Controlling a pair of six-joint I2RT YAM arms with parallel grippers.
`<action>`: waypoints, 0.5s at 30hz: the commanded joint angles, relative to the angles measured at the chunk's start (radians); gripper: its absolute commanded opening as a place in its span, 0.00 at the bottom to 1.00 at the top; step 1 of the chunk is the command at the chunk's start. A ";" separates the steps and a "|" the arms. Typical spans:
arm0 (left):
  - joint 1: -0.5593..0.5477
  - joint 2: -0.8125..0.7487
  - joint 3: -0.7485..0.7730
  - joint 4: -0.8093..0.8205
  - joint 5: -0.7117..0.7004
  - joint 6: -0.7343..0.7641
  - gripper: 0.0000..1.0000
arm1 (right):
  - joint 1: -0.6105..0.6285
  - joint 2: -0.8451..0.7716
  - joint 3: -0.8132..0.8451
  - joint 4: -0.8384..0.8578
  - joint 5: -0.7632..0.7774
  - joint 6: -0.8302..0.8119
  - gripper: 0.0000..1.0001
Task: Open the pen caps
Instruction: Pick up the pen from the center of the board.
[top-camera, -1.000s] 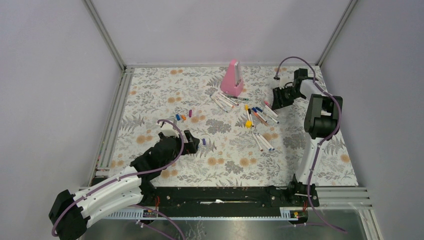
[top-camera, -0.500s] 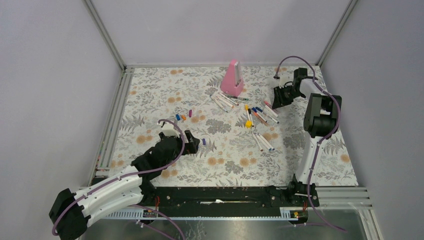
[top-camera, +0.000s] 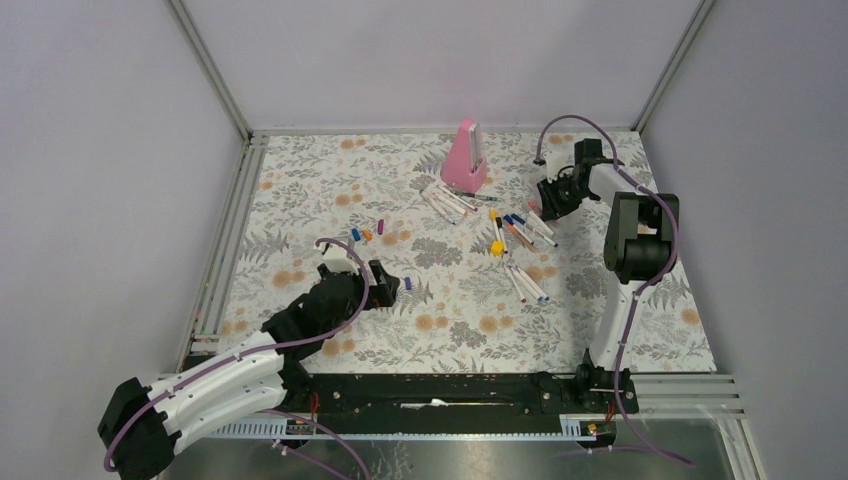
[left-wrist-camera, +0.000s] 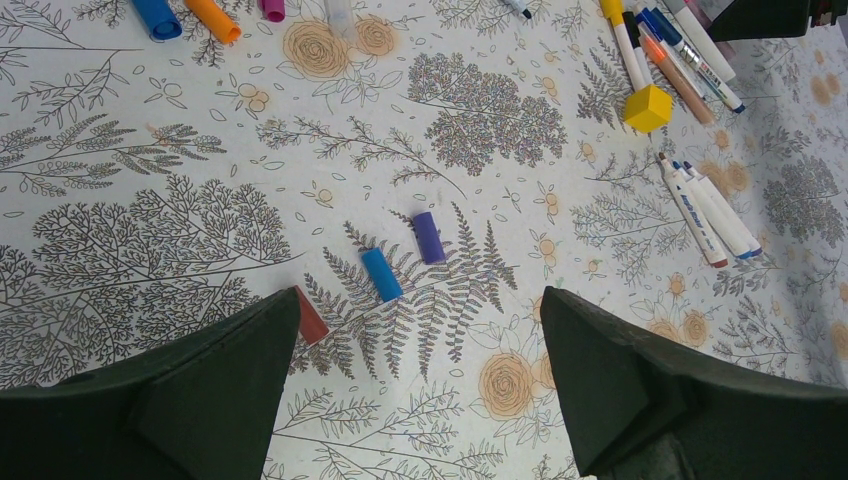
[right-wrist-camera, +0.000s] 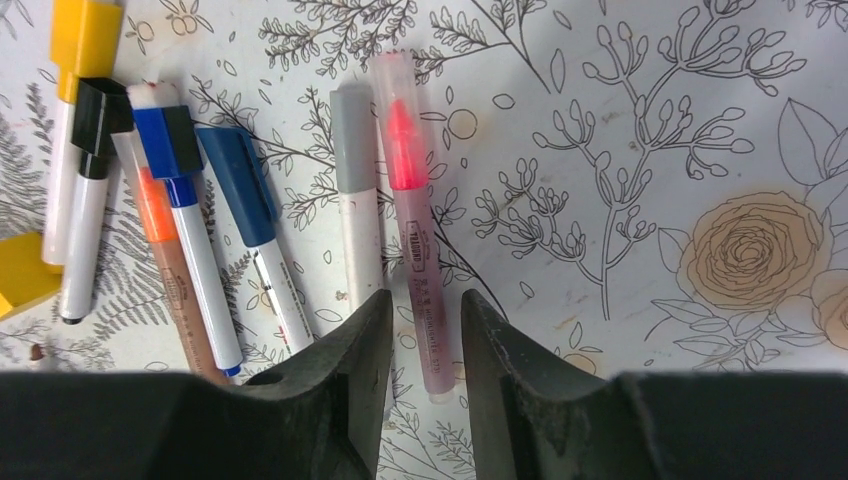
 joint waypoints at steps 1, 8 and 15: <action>0.005 -0.019 0.041 0.023 0.001 -0.007 0.99 | 0.039 0.010 -0.081 -0.030 0.156 -0.060 0.38; 0.005 -0.026 0.043 0.019 0.001 -0.007 0.99 | 0.054 0.004 -0.114 -0.020 0.223 -0.116 0.39; 0.005 -0.022 0.042 0.021 0.004 -0.011 0.99 | 0.082 0.004 -0.140 -0.014 0.230 -0.131 0.22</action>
